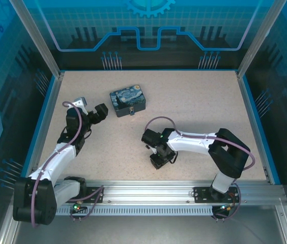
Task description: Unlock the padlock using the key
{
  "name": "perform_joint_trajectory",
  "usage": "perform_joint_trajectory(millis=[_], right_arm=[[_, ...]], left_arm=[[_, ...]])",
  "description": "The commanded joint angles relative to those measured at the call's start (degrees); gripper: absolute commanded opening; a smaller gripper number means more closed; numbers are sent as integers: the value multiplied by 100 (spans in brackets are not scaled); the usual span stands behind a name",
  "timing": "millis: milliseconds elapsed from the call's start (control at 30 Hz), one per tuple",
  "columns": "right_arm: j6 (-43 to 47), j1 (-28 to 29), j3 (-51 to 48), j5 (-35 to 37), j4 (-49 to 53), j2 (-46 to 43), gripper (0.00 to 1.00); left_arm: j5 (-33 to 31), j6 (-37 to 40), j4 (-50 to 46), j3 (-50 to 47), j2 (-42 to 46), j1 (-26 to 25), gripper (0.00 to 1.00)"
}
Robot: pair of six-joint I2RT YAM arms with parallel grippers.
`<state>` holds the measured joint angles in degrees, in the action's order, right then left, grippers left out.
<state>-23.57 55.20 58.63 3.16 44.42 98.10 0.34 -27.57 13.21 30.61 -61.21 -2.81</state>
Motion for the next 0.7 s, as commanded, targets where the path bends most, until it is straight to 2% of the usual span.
perform_joint_trajectory(millis=[0,267,667], right_arm=[[-12,65,158,157,-1,191,44],[20,135,155,322,138,299,46],[18,158,-186,525,432,-120,48]], left_arm=[[107,-41,-103,59,144,-27,99],[114,-29,-126,77,153,-26,99],[107,-41,-103,68,145,-27,99]])
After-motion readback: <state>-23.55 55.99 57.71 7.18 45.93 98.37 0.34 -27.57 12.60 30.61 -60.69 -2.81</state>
